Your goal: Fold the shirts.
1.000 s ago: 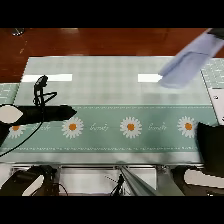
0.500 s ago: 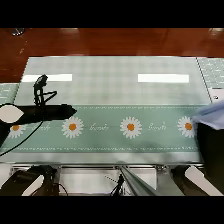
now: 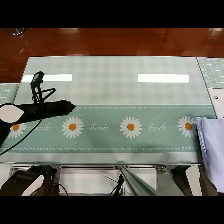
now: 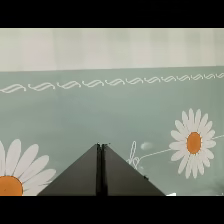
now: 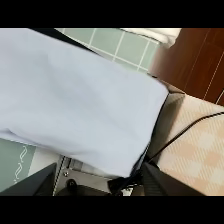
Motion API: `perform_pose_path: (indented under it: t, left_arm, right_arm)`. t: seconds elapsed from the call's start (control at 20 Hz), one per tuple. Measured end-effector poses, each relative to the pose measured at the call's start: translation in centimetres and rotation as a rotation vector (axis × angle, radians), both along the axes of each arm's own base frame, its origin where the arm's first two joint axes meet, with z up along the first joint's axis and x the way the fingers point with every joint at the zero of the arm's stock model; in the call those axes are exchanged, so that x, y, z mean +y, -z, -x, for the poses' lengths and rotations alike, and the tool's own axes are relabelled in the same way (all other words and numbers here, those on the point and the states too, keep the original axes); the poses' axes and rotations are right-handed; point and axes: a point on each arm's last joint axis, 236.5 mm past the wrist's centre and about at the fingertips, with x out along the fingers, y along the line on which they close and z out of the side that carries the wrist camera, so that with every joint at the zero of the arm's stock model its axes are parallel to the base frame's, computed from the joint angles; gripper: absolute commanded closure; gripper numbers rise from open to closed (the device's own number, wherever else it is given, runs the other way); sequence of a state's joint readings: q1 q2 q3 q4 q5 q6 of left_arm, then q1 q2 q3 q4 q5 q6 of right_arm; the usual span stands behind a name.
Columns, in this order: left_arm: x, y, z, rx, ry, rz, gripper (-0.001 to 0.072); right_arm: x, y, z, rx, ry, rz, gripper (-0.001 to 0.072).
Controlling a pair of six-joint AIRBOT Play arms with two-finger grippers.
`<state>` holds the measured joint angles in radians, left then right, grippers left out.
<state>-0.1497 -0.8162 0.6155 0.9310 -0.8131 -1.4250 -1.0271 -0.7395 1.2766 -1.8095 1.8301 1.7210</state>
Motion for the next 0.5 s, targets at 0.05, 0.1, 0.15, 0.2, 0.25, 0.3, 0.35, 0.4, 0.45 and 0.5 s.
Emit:
perform_pose_path:
  t: [0.05,0.1,0.15,0.2,0.25,0.3,0.35,0.4,0.45,0.5]
  left_arm:
    - [0.1,-0.1,-0.2,-0.008,-0.004,0.0,0.0687]
    - [0.2,-0.5,-0.6,-0.026,-0.014,-0.001,0.0688]
    - [0.4,-1.1,-1.2,-0.048,-0.025,0.0,0.0688]
    - [0.7,-1.9,-2.0,-0.07,-0.037,-0.002,0.0688]
    - [1.1,-3.0,-3.0,-0.1,-0.052,-0.003,0.0688]
    - [1.2,-4.5,-4.2,-0.129,-0.059,0.0,0.0689]
    - [1.2,-6.3,-5.4,-0.157,-0.056,0.003,0.0689]
    - [0.7,-8.5,-6.5,-0.187,-0.039,0.008,0.069]
    - [0.0,-10.8,-7.6,-0.22,-0.014,0.014,0.069]
    - [-1.0,-13.3,-8.5,-0.259,0.024,0.011,0.069]
  right_arm:
    - [-0.2,0.3,-0.4,-0.012,-0.009,-0.002,0.0168]
    - [-0.4,0.6,-1.7,-0.049,-0.041,-0.011,0.0469]
    - [-0.6,0.8,-3.3,-0.1,-0.077,-0.019,0.0683]
    - [-0.6,1.0,-5.7,-0.171,-0.133,-0.034,0.0686]
    - [-0.1,1.0,-9.3,-0.276,-0.224,-0.057,0.0686]
    - [1.1,0.6,-13.4,-0.394,-0.33,-0.086,0.0686]
    - [2.9,-0.3,-17.8,-0.513,-0.451,-0.11,0.0686]
    - [5.0,-1.3,-21.7,-0.609,-0.561,-0.126,0.0686]
    - [7.9,-2.2,-25.4,-0.692,-0.68,-0.148,0.0686]
    - [11.2,-2.6,-28.7,-0.746,-0.796,-0.165,0.0686]
